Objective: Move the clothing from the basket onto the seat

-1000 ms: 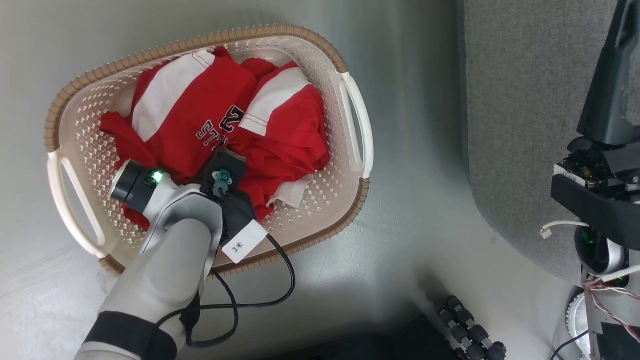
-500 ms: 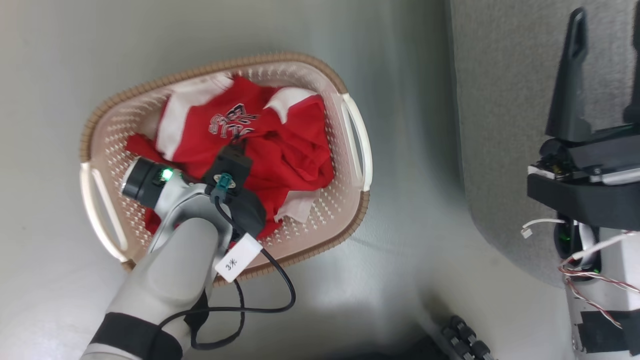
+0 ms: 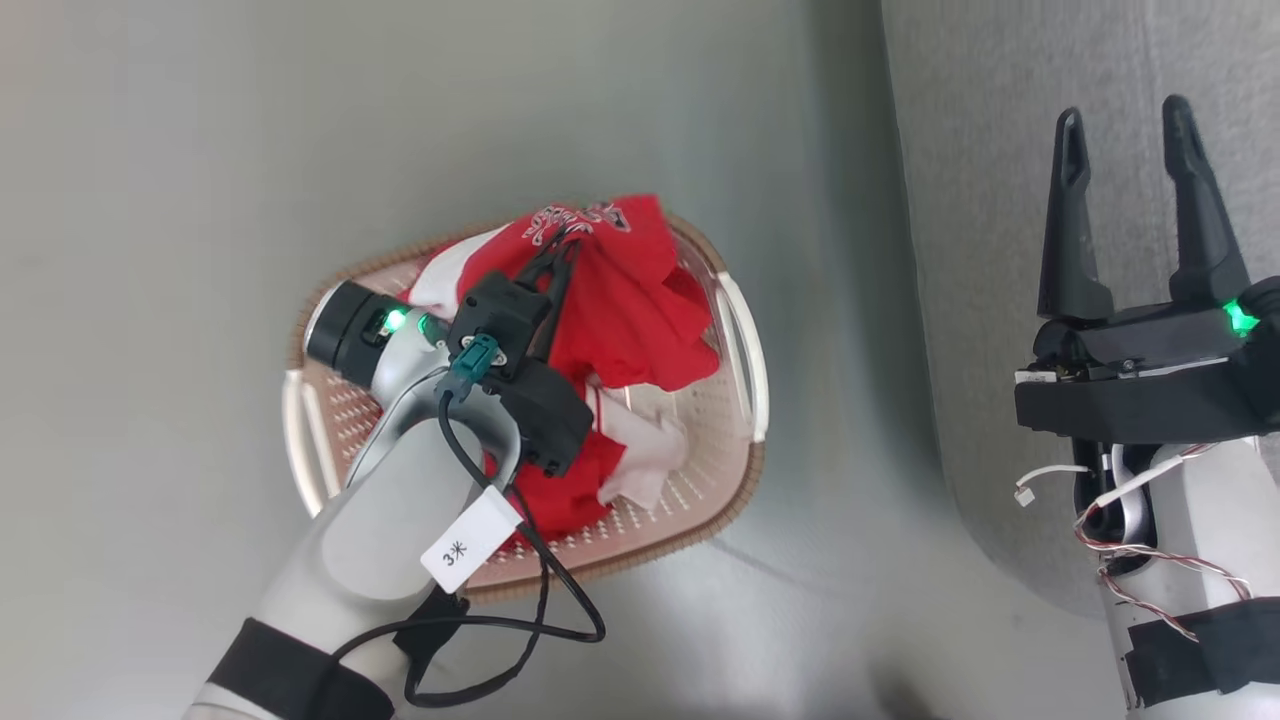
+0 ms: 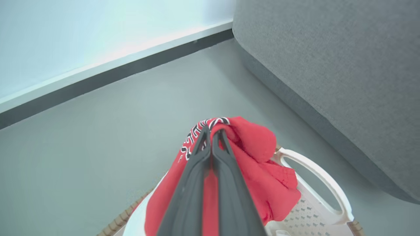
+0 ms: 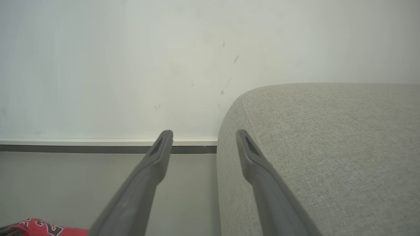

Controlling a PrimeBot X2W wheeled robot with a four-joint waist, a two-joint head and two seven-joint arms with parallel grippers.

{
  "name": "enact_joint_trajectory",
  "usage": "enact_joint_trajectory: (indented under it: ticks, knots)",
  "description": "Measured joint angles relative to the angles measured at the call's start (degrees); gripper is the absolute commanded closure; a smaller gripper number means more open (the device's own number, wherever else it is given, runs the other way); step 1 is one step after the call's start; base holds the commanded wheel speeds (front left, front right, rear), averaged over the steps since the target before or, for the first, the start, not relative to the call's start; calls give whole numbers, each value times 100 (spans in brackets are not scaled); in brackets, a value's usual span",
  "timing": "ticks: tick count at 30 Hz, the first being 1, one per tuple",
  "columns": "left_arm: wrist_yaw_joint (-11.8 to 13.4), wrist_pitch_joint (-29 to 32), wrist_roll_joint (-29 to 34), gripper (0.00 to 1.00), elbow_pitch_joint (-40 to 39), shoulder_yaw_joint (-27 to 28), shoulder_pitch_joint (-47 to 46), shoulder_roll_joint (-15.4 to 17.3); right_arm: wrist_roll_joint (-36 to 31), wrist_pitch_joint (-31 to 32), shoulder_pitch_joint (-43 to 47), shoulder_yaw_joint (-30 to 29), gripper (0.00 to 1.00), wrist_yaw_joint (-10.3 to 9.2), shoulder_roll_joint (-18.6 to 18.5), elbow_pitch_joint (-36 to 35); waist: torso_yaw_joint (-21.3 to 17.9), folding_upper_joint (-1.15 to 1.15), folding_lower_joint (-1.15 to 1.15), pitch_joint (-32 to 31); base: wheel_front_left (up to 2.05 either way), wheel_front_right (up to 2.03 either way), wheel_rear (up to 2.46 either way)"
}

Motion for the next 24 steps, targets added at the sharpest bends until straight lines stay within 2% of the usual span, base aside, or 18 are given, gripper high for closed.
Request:
enact_joint_trajectory:
  ticks: [13,24]
  knots:
    - [-96,-1,-288,100,-610,-96,-4,-7,22,1,218,-40,0,96,34,601,397,0,0,-1088,0,0,0]
    - [-185,-2,-328,100,-744,56,17,-24,43,4,451,47,0,157,88,1002,631,0,-1,-2048,0,0,0]
